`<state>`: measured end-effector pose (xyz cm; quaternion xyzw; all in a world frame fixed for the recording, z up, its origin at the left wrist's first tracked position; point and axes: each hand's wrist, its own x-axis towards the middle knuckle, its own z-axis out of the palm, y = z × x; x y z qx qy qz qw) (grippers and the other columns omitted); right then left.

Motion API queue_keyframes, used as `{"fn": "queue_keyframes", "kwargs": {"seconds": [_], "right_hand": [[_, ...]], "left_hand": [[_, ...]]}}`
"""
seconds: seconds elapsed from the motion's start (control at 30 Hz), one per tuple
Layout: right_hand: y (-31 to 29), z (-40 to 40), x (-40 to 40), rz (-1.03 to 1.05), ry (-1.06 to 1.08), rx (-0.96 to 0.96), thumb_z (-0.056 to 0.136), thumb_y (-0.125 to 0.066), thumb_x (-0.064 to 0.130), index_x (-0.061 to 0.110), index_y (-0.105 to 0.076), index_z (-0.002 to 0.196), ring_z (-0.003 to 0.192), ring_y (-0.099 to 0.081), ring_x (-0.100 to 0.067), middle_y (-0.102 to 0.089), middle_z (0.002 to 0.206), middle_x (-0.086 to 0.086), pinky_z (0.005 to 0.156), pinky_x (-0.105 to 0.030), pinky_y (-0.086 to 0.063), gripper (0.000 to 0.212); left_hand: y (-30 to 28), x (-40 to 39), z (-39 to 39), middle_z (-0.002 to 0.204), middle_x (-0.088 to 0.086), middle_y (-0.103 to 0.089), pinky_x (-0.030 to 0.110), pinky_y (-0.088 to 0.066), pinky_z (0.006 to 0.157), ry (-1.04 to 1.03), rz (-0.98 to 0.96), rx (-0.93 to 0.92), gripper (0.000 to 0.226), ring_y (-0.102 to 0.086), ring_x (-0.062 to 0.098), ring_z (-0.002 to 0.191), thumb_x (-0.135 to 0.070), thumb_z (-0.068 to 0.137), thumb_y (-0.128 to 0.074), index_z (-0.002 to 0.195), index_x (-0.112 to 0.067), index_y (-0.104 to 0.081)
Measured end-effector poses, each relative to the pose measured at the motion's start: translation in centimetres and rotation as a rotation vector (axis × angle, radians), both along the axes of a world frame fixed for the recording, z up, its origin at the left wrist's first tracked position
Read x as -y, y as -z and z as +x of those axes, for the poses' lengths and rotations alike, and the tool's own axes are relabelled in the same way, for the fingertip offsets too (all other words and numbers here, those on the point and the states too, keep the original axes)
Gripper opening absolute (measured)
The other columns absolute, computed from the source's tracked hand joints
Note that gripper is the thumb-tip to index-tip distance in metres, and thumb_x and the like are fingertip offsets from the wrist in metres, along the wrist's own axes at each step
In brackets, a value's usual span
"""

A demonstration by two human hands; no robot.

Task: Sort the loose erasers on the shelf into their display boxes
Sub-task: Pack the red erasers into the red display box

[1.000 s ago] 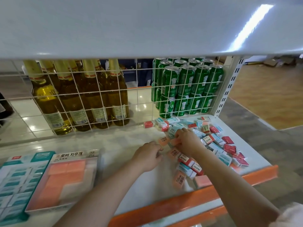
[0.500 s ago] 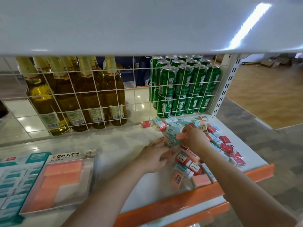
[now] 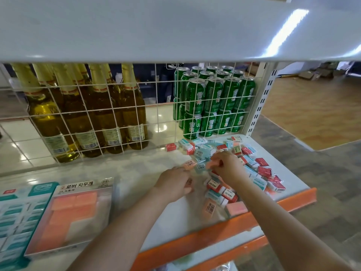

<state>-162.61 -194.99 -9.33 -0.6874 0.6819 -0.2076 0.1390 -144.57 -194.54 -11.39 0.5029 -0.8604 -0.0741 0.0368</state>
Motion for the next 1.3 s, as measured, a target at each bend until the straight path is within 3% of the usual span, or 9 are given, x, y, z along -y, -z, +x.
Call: {"fn": "queue_keyframes", "kwargs": {"seconds": [0.13,0.3,0.4,0.6,0.8,0.97,1.1,1.2,1.3], "right_hand": [[-0.2,0.5,-1.0,0.049,0.054,0.041,0.084,-0.057,0.001,0.014,-0.057,0.124,0.108,-0.057,-0.022,-0.056,0.129,-0.005,0.089,-0.028,-0.05,0.042],[-0.4,0.8,-2.2,0.059,0.091,0.094,0.087,-0.057,0.004,0.013,-0.053,0.129,0.101,-0.06,-0.019,-0.06,0.124,-0.008,0.083,-0.025,-0.048,0.043],[-0.5,1.0,-2.9,0.06,0.101,0.136,0.088,-0.057,0.007,0.012,-0.055,0.124,0.084,-0.055,-0.011,-0.063,0.115,-0.006,0.07,-0.017,-0.045,0.036],[-0.3,1.6,-3.7,0.038,0.104,0.202,0.087,-0.058,0.006,0.013,-0.058,0.111,0.083,-0.053,-0.011,-0.061,0.099,0.0,0.064,-0.017,-0.04,0.025],[0.0,2.5,-4.6,0.032,0.115,0.239,0.084,-0.061,0.006,0.013,-0.056,0.098,0.078,-0.058,-0.011,-0.064,0.094,-0.001,0.068,-0.02,-0.048,0.016],[-0.3,3.6,-5.4,0.031,0.114,0.237,0.08,-0.062,0.005,0.018,-0.053,0.089,0.086,-0.062,-0.022,-0.066,0.096,-0.006,0.078,-0.035,-0.053,0.019],[-0.3,4.4,-6.0,0.062,0.072,0.19,0.085,-0.054,0.002,0.019,-0.053,0.123,0.094,-0.06,-0.02,-0.062,0.114,-0.004,0.083,-0.035,-0.051,0.042],[-0.3,5.0,-6.5,0.082,0.028,0.188,0.084,-0.045,-0.006,0.022,-0.054,0.125,0.096,-0.058,-0.023,-0.053,0.125,-0.007,0.072,-0.029,-0.049,0.05],[-0.2,5.4,-6.9,0.099,0.043,0.188,0.086,-0.046,0.0,0.021,-0.055,0.115,0.091,-0.062,-0.026,-0.059,0.114,-0.008,0.076,-0.045,-0.054,0.037]], "left_hand": [[0.3,-0.8,0.1,0.117,0.007,-0.056,0.028,-0.043,0.08,-0.099,0.058,-0.091,0.024,-0.054,0.024,0.106,-0.022,0.086,-0.054,0.108,-0.012,-0.057],[0.6,-1.4,0.7,0.109,0.01,-0.06,0.031,-0.045,0.078,-0.159,0.057,-0.113,0.021,-0.057,0.027,0.099,-0.016,0.087,-0.049,0.104,-0.009,-0.059],[0.6,-1.8,1.2,0.106,0.011,-0.06,0.029,-0.04,0.072,-0.182,0.029,-0.112,0.019,-0.056,0.028,0.098,-0.016,0.089,-0.045,0.102,-0.008,-0.058],[0.9,-2.5,2.8,0.11,0.007,-0.062,0.031,-0.041,0.075,-0.224,0.023,-0.175,0.022,-0.057,0.026,0.1,-0.026,0.094,-0.044,0.108,-0.012,-0.054],[0.7,-3.1,4.3,0.135,0.006,-0.05,0.028,-0.041,0.094,-0.275,0.139,-0.562,0.051,-0.049,0.024,0.121,-0.007,0.092,-0.045,0.139,-0.024,-0.038],[0.3,-3.3,5.1,0.121,0.009,-0.059,0.02,-0.039,0.075,-0.366,0.228,-0.776,0.036,-0.057,0.024,0.105,-0.006,0.091,-0.051,0.125,-0.017,-0.053],[-0.1,-3.9,5.8,0.118,0.004,-0.062,0.019,-0.04,0.081,-0.326,0.24,-0.834,0.038,-0.057,0.02,0.107,-0.002,0.089,-0.05,0.123,-0.018,-0.059],[-0.1,-4.3,6.2,0.09,0.006,-0.063,0.02,-0.04,0.062,-0.33,0.235,-0.854,0.024,-0.058,0.018,0.082,-0.011,0.09,-0.054,0.11,-0.021,-0.062],[0.0,-4.6,6.6,0.073,-0.002,-0.058,0.019,-0.038,0.054,-0.356,0.217,-0.838,0.004,-0.055,0.015,0.069,-0.021,0.091,-0.056,0.095,-0.023,-0.056]]}}
